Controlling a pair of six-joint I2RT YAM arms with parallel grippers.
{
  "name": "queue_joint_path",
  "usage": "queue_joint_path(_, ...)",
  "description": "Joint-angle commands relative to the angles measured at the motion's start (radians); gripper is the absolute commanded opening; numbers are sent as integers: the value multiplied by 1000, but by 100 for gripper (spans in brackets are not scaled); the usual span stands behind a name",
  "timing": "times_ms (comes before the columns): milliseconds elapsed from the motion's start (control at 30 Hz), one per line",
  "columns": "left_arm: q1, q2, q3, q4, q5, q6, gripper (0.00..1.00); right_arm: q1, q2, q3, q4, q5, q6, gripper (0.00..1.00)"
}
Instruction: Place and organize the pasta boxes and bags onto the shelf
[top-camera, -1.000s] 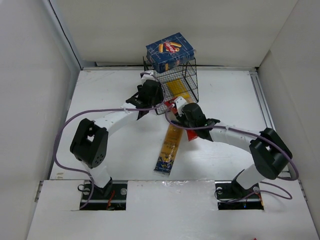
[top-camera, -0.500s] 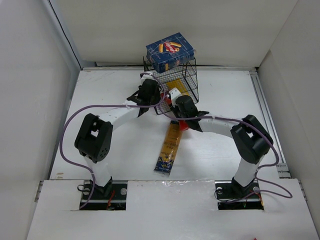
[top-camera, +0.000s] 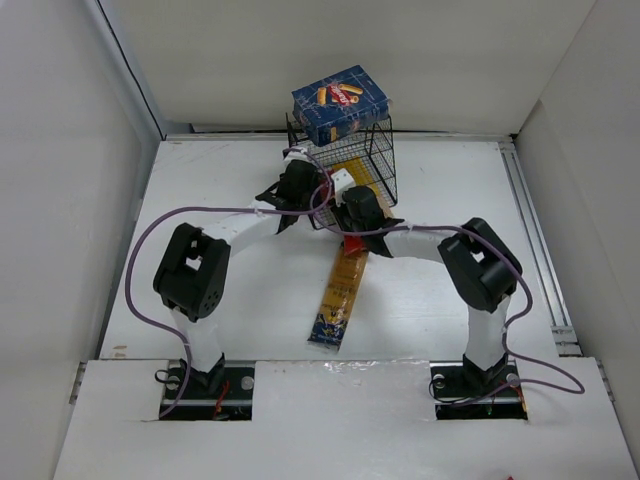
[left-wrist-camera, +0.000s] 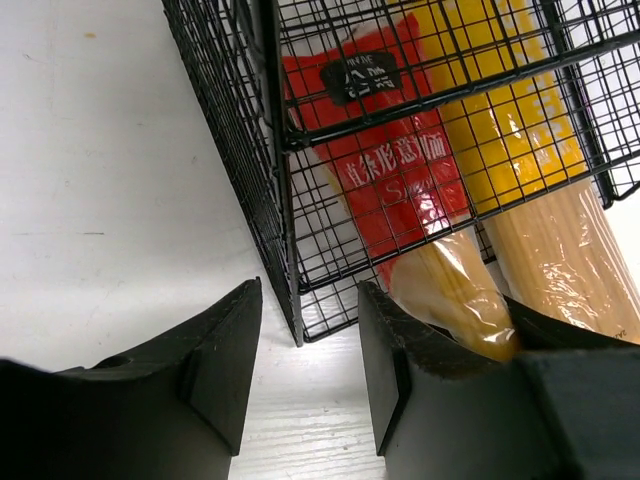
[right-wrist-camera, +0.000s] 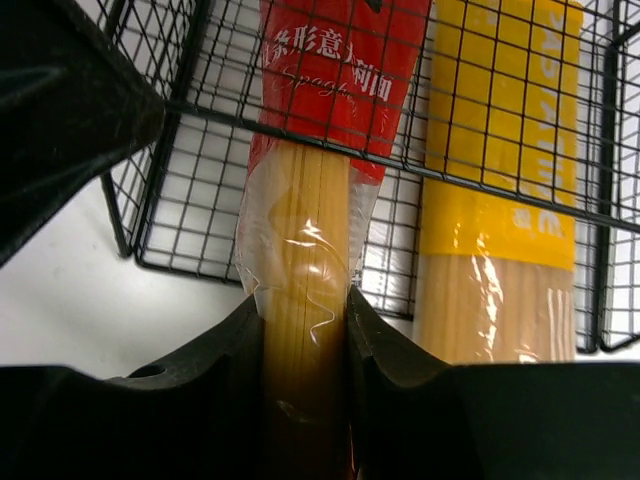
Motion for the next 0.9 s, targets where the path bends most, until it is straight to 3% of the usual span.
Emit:
queue_joint_path(0,6,-11,31,35,8,14,40,-4,-15,79,276,-24,56,0)
queue_joint_path(200,6,-46,-3,35,8,5,43,-4,51,104,372,-35,139,2)
queue_joint_path(400,6,-114,-41,25,8,4,55,5,105,153,373,-42,157,21)
queue_joint_path(433,6,-132,-53,25,8,4,56,5,105,153,373,-42,157,36)
queue_joint_path(500,6,-151,-64,25,21,4,63,5,105,153,354,-42,168,54)
queue_joint_path(533,6,-160,-75,25,30,4,65,5,88,127,354,-42,168,100)
queue_joint_path(733,6,-255,-142,-5,99,-5,96,14,-79,-33,270,33,148,100)
queue_joint_path(867,-26,-332,-219,-14,151,-14,100,4,-322,-229,171,105,148,100)
